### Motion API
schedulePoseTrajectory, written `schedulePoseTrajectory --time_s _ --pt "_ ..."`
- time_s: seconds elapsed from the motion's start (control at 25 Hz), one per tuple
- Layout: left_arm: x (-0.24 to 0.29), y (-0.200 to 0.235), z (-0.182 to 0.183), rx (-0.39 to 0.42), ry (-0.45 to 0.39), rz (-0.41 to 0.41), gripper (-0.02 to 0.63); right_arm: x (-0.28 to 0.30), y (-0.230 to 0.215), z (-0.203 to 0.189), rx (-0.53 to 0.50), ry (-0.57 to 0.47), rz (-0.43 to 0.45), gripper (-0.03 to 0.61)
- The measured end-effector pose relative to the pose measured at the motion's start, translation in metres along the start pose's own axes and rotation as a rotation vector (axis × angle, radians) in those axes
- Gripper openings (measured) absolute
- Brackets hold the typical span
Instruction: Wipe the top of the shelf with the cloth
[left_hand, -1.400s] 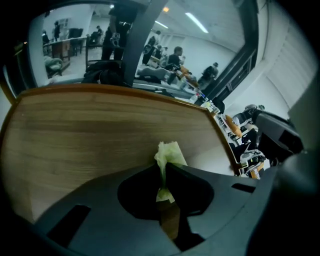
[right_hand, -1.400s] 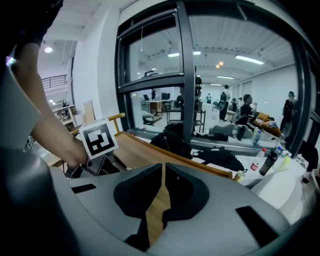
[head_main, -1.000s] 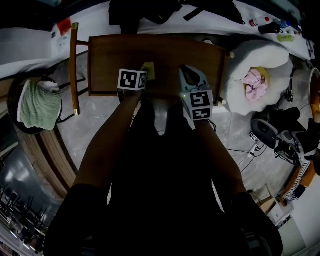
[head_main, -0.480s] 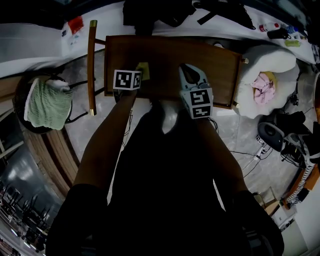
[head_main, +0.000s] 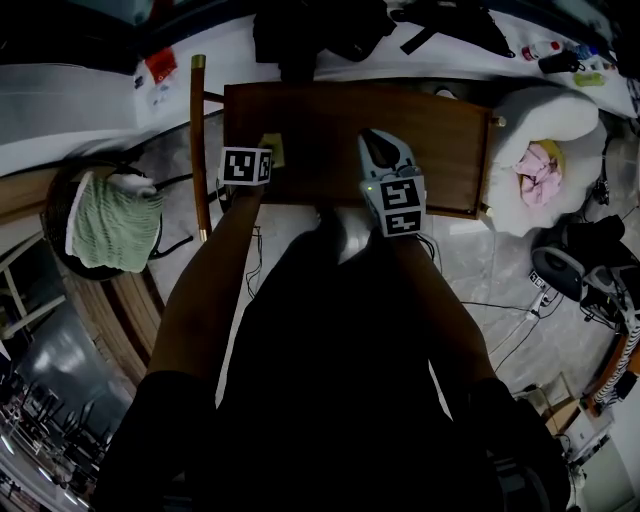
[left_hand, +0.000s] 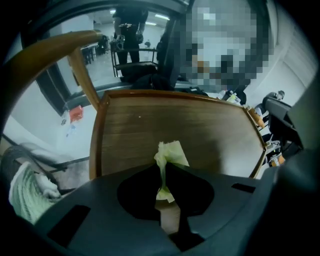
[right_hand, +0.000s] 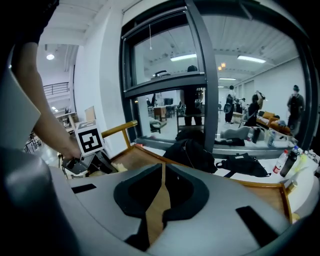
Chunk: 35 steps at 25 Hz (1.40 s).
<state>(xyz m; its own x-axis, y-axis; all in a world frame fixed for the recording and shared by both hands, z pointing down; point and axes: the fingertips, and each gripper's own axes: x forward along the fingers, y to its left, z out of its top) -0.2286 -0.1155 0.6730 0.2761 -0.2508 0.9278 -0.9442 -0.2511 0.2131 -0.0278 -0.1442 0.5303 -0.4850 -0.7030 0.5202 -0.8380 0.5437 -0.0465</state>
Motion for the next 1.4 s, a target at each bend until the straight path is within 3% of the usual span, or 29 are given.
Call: schedulePoseTrajectory --time_s 0.28,0.44,0.64,0.76,0.92,1.24,1.4 --pt "-0.008 0.032 -0.005 -0.025 0.032 0.091 0.037 -0.001 -0.011 -0.002 0.029 -0.017 -0.033 0.034" --pt "-0.012 0.043 -0.007 -0.092 0.033 0.150 0.037 -0.012 -0.019 0.000 0.038 -0.016 -0.032 0.034" --pt "-0.019 0.059 -0.010 -0.155 0.033 0.260 0.037 -0.041 -0.057 -0.008 0.054 -0.014 -0.078 0.034" --pt "-0.025 0.049 -0.005 -0.172 0.003 0.276 0.037 -0.068 -0.096 -0.015 0.074 -0.017 -0.125 0.034" --pt "-0.009 -0.032 0.009 -0.128 -0.038 0.156 0.037 -0.106 -0.157 -0.031 0.100 -0.011 -0.197 0.034" --pt "0.058 -0.335 0.011 0.096 0.031 -0.301 0.037 -0.169 -0.247 -0.069 0.118 0.021 -0.271 0.034" --pt "0.079 -0.421 0.008 0.136 0.053 -0.382 0.037 -0.191 -0.273 -0.086 0.123 0.036 -0.291 0.034"
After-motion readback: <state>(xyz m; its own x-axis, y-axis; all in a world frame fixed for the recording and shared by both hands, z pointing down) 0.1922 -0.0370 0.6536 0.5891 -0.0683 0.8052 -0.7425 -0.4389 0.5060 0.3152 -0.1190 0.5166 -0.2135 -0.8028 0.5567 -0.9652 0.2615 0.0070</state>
